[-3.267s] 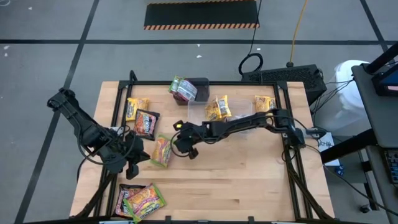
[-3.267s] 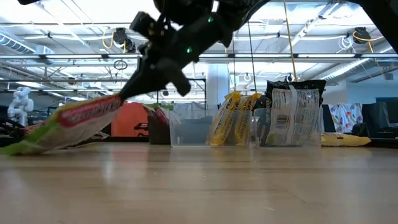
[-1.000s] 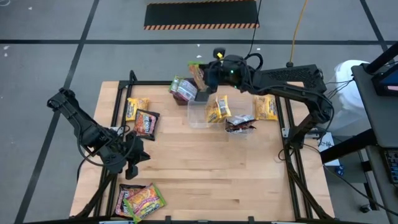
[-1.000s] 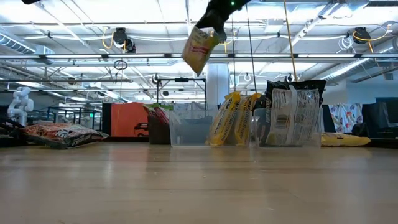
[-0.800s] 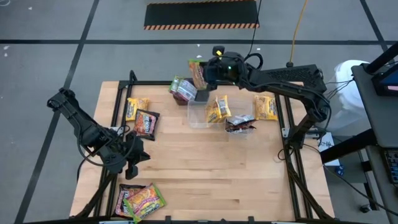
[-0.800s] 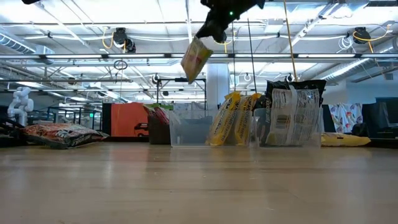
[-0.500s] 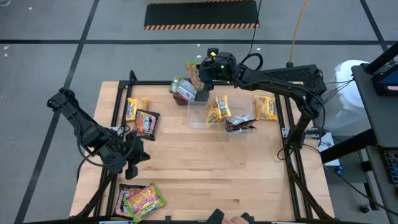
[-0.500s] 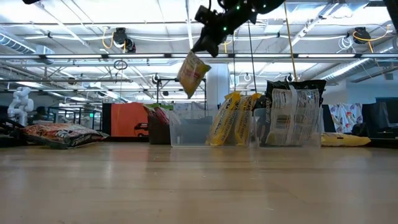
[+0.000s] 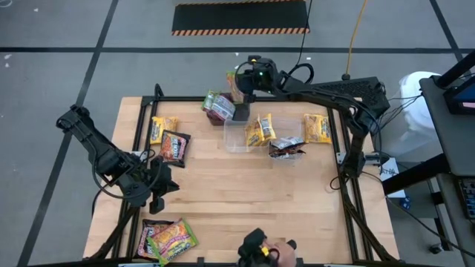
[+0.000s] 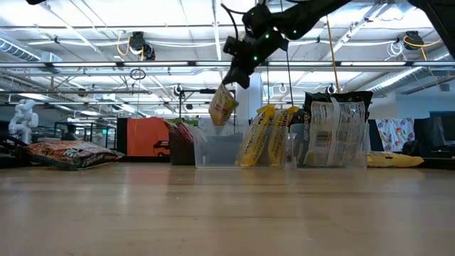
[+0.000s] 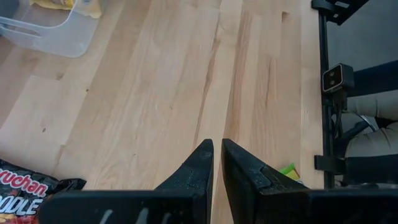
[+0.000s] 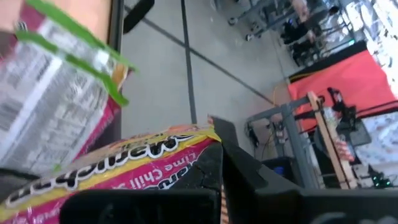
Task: Sort Maruchan noodles
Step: Put the green noodle pack into the black bin
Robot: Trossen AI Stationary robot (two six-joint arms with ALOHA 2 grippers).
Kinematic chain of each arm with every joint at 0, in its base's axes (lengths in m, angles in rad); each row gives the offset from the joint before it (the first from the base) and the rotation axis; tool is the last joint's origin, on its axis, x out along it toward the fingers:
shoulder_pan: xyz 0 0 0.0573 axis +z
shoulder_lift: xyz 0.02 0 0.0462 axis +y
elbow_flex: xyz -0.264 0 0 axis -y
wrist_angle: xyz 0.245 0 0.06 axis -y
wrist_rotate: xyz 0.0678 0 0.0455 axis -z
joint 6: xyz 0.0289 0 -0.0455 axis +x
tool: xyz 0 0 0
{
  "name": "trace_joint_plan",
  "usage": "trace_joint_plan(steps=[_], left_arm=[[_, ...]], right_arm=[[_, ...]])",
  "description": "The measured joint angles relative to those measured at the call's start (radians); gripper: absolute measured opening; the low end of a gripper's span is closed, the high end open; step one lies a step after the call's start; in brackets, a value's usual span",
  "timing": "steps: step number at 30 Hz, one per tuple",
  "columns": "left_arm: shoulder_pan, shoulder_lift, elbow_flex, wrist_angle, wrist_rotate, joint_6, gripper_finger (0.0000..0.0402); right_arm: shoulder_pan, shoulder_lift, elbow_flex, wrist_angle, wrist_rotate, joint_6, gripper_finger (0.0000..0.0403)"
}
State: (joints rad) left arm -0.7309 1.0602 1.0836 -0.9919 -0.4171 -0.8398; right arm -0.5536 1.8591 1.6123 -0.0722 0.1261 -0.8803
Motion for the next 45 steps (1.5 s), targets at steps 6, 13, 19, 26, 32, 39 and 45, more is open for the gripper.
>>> trace_joint_plan(steps=[6, 13, 19, 26, 32, 39, 45], left_arm=[[0.0, 0.0, 0.0, 0.0, 0.0, 0.008, 0.0037], [0.0, 0.0, 0.0, 0.0, 0.0, 0.026, 0.0037], [0.0, 0.0, 0.0, 0.0, 0.0, 0.028, 0.0037], [0.0, 0.0, 0.0, 0.0, 0.0, 0.034, 0.0037], [0.0, 0.0, 0.0, 0.0, 0.0, 0.034, 0.0037], [0.0, 0.0, 0.0, 0.0, 0.0, 0.034, 0.0037], [0.0, 0.0, 0.0, 0.0, 0.0, 0.034, 0.0037]], right_arm=[[-0.023, 0.054, 0.0, 0.008, 0.0, 0.001, 0.0], [-0.024, 0.097, 0.0, 0.059, 0.002, 0.004, 0.0], [-0.013, 0.103, 0.0, 0.051, 0.002, 0.004, 0.0], [0.019, 0.103, 0.0, 0.031, 0.002, 0.004, 0.0], [0.041, 0.103, -0.029, 0.047, 0.001, 0.004, 0.0], [0.053, 0.104, -0.091, 0.05, -0.002, 0.005, 0.0], [0.064, 0.103, -0.095, 0.083, 0.002, -0.002, 0.0]])
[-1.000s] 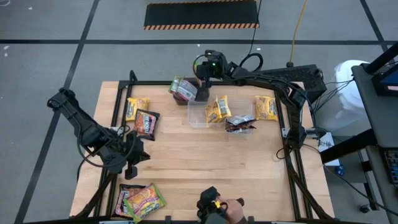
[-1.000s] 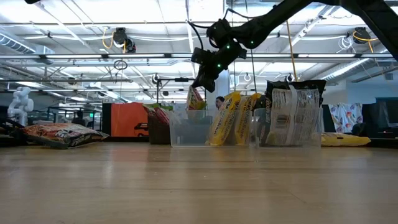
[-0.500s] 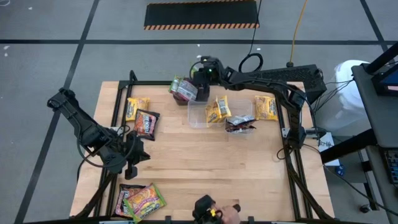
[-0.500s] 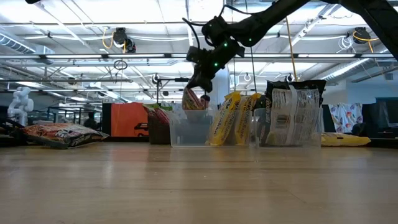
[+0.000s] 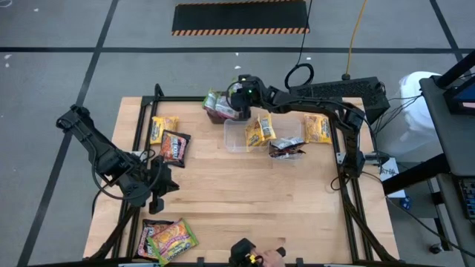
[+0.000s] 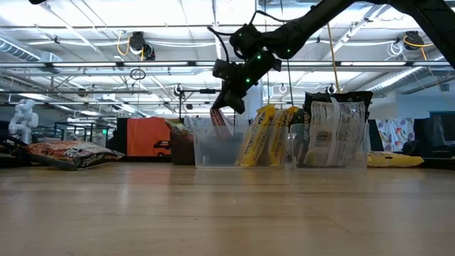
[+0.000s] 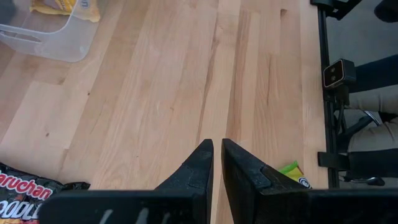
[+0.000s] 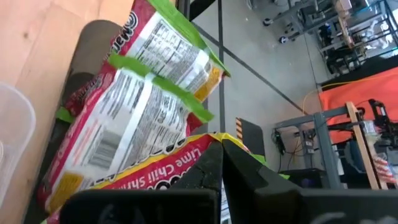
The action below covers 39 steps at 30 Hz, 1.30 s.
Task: Sort Maruchan noodles
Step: Put the green noodle pack into the black bin
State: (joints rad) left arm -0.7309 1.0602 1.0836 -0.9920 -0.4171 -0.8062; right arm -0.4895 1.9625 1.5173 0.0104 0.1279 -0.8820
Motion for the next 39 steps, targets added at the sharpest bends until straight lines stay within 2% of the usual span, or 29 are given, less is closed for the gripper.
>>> trace_joint_plan(steps=[6, 14, 26, 39], left_arm=[[0.0, 0.0, 0.0, 0.0, 0.0, 0.0, 0.0037], [0.0, 0.0, 0.0, 0.0, 0.0, -0.001, 0.0037], [0.0, 0.0, 0.0, 0.0, 0.0, -0.002, 0.0037], [0.0, 0.0, 0.0, 0.0, 0.0, -0.002, 0.0037]], right_arm=[[0.018, 0.0, 0.0, 0.024, -0.004, -0.01, 0.0], [0.033, 0.0, 0.0, 0.0, -0.107, 0.006, 0.0], [0.035, 0.0, -0.036, -0.02, -0.131, 0.006, 0.0], [0.035, 0.0, -0.106, 0.086, -0.133, 0.006, 0.0]])
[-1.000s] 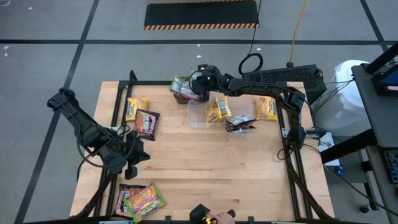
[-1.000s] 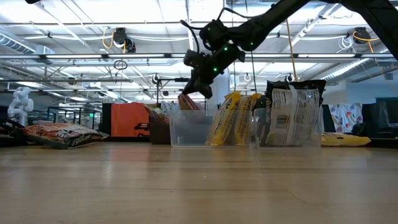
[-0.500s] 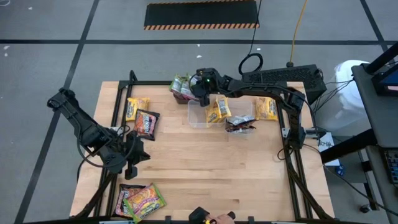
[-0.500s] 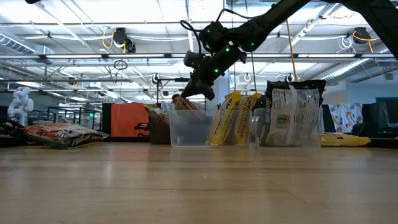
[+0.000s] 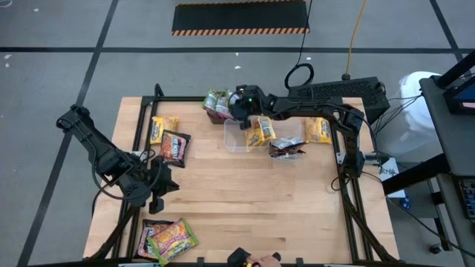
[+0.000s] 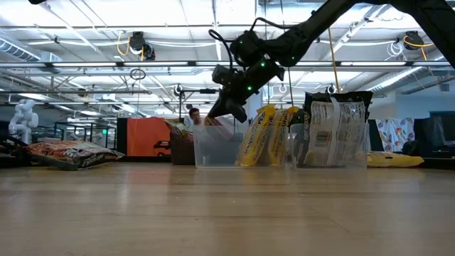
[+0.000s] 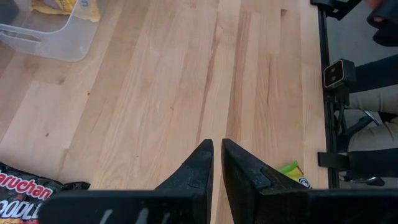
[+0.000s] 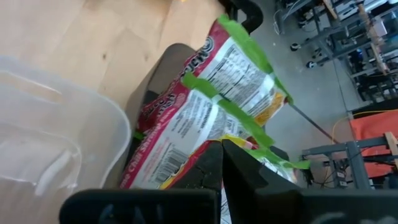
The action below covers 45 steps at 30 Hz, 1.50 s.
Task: Sort Maruchan noodles
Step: Put the green noodle pack into the black bin, then put the black noodle pack into the right transparent bin
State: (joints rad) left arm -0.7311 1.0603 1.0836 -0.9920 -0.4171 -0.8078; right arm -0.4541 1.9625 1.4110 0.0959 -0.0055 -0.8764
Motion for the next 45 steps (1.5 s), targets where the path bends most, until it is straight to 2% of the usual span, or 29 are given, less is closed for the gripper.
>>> trace_joint_plan(steps=[5, 15, 20, 24, 27, 31, 35, 37, 40, 45], left_arm=[[0.0, 0.0, 0.0, 0.0, 0.0, 0.0, 0.0037], [0.0, 0.0, 0.0, 0.0, 0.0, 0.0, 0.0037], [0.0, 0.0, 0.0, 0.0, 0.0, 0.0, 0.0037], [0.0, 0.0, 0.0, 0.0, 0.0, 0.0, 0.0037], [0.0, 0.0, 0.0, 0.0, 0.0, 0.0, 0.0037], [0.0, 0.0, 0.0, -0.001, 0.025, -0.007, 0.0037], [0.0, 0.0, 0.0, -0.002, 0.065, -0.102, 0.0037], [0.0, 0.0, 0.0, -0.003, 0.101, -0.166, 0.0037], [0.0, 0.0, 0.0, -0.006, 0.208, -0.226, 0.0037], [0.0, 0.0, 0.0, -0.006, 0.328, -0.298, 0.0028]], right_arm=[[0.003, 0.0, -0.019, 0.002, 0.0, 0.0, 0.0007], [0.022, 0.0, -0.02, 0.076, 0.001, -0.001, 0.0062], [0.042, -0.021, -0.02, 0.131, 0.006, -0.029, 0.0076], [0.073, -0.073, -0.02, 0.111, 0.063, -0.047, 0.0077], [0.115, -0.131, -0.02, 0.033, 0.115, -0.096, 0.0075], [0.189, -0.231, -0.02, -0.13, 0.111, -0.102, 0.0063], [0.276, -0.334, -0.02, -0.326, 0.11, -0.074, 0.0051], [0.32, -0.383, -0.02, -0.413, 0.11, -0.049, 0.0047], [0.376, -0.455, -0.02, -0.508, 0.109, -0.003, 0.0044], [0.453, -0.55, -0.02, -0.589, 0.112, 0.098, 0.0043]])
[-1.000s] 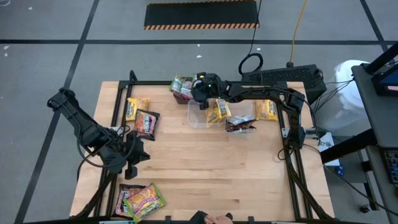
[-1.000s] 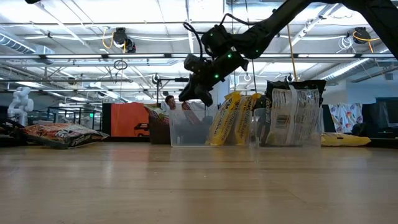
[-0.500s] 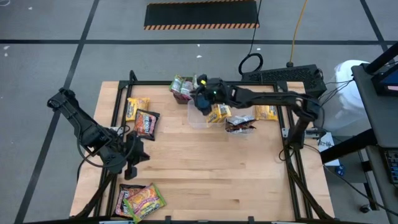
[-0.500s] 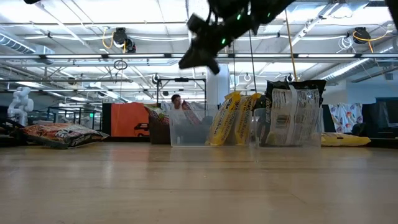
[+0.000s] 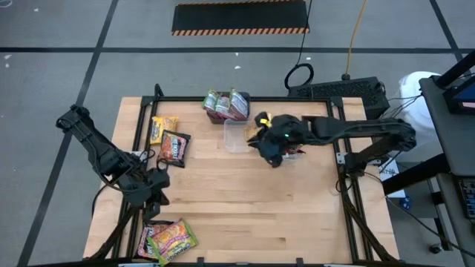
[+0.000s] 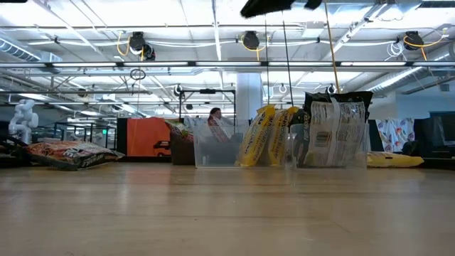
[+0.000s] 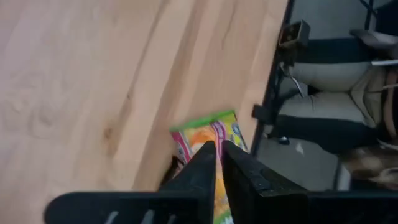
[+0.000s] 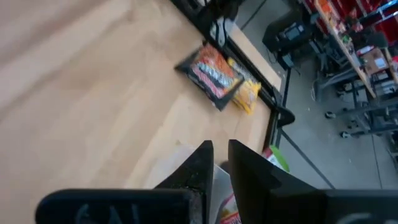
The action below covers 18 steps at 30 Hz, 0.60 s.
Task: Sort Maruchan noodles
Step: Put the black noodle pack into the right transparent bin
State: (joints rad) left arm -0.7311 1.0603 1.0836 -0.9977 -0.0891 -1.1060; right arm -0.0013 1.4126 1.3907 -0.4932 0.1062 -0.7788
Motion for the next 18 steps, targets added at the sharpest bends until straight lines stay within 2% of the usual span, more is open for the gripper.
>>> trace_joint_plan(steps=[3, 9, 15, 18], left_arm=[[0.0, 0.0, 0.0, 0.0, 0.037, -0.003, 0.0007], [0.0, 0.0, 0.0, -0.001, 0.009, -0.07, 0.0023], [0.0, 0.0, 0.0, -0.047, -0.016, -0.157, 0.004], [0.0, 0.0, 0.0, -0.078, -0.045, -0.166, 0.0057]], right_arm=[[0.035, -0.046, 0.0, -0.037, 0.0, 0.028, 0.0043], [0.091, -0.115, 0.0, -0.11, 0.011, 0.034, 0.0043], [0.138, -0.144, 0.0, -0.14, 0.169, 0.062, 0.0043], [0.147, -0.144, 0.0, -0.15, 0.21, 0.067, 0.0043]])
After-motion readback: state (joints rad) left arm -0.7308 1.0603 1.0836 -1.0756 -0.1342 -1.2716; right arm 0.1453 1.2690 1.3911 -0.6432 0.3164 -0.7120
